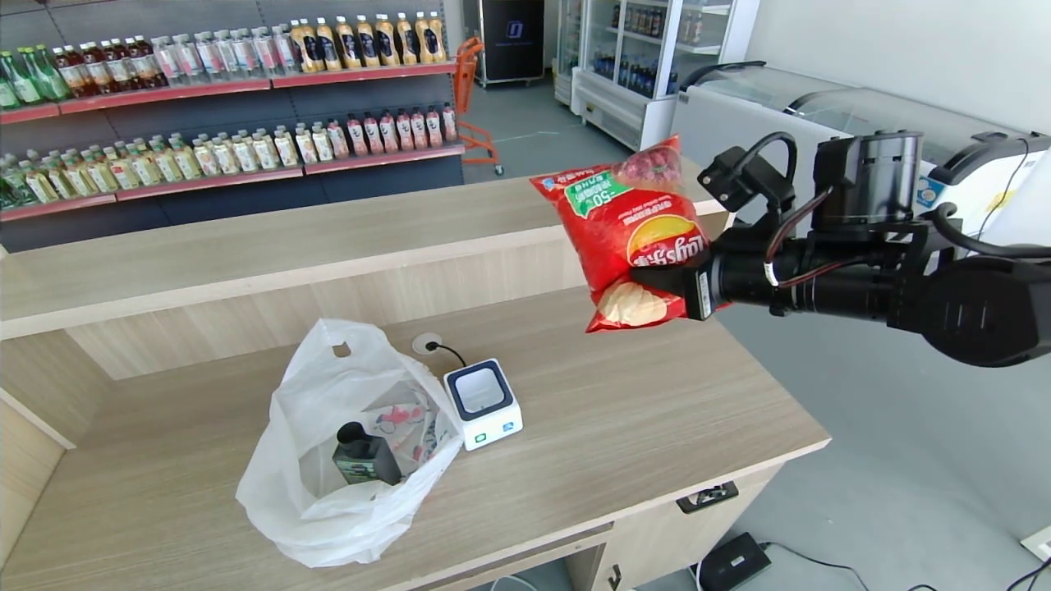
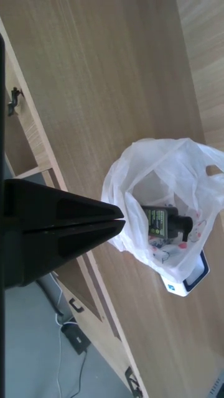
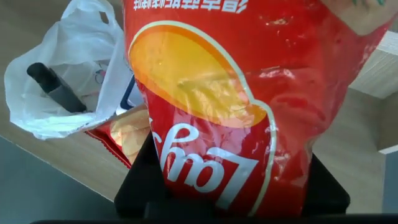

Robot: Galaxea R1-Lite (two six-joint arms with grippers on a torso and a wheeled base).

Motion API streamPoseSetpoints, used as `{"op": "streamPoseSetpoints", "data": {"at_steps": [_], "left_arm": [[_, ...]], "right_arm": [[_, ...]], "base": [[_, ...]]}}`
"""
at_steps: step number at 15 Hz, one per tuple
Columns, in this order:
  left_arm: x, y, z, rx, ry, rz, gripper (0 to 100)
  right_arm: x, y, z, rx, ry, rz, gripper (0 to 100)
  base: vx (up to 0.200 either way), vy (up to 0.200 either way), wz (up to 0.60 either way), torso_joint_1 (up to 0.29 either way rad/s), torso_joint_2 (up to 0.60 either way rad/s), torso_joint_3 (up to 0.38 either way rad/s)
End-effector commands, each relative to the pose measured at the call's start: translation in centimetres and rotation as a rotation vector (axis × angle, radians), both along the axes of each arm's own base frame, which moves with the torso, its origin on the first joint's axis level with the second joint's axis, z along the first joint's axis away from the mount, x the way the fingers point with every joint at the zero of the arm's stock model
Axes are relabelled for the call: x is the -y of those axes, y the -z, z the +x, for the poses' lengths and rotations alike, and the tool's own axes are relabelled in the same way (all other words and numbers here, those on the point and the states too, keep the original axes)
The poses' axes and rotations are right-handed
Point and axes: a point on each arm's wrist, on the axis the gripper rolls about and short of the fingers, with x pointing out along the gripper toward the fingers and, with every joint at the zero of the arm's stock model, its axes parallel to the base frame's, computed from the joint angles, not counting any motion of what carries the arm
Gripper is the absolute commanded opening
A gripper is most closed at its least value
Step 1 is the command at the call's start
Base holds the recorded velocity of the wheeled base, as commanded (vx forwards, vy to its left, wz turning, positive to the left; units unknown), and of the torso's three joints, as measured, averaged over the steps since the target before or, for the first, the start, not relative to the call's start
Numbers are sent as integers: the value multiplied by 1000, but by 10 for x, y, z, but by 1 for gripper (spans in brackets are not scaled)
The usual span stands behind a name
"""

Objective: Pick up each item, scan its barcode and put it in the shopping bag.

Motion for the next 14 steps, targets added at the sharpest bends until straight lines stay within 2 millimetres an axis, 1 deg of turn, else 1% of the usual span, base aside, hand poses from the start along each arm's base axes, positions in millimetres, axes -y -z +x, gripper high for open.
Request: {"op": "streamPoseSetpoints", "data": {"at_steps": [1, 5, 7, 8, 9, 11, 14], "left_arm": [[0, 0, 0, 0, 0, 0, 0], [0, 0, 0, 0, 0, 0, 0], [0, 0, 0, 0, 0, 0, 0], [0, 0, 0, 0, 0, 0, 0], [0, 0, 0, 0, 0, 0, 0], [0, 0, 0, 1, 0, 0, 0], [0, 0, 0, 0, 0, 0, 0]], "right_arm": [[-1, 3, 0, -3, -4, -6, 0], [-10, 4, -4, 7, -35, -1, 0], [-11, 6, -4, 3, -36, -3, 0], [-9, 12, -4, -27, -35, -11, 0], [-6, 21, -2, -64, -25, -29, 0], [8, 43, 2, -165, 15, -72, 0], [22, 59, 3, -243, 62, -77, 0]], "base": [[0, 0, 600, -66, 115, 100], [0, 0, 600, -128, 336, 193], [0, 0, 600, -149, 356, 215], [0, 0, 600, -159, 378, 227], [0, 0, 0, -163, 388, 242], [0, 0, 0, -61, 173, 98], [0, 0, 0, -7, 19, 14]]}}
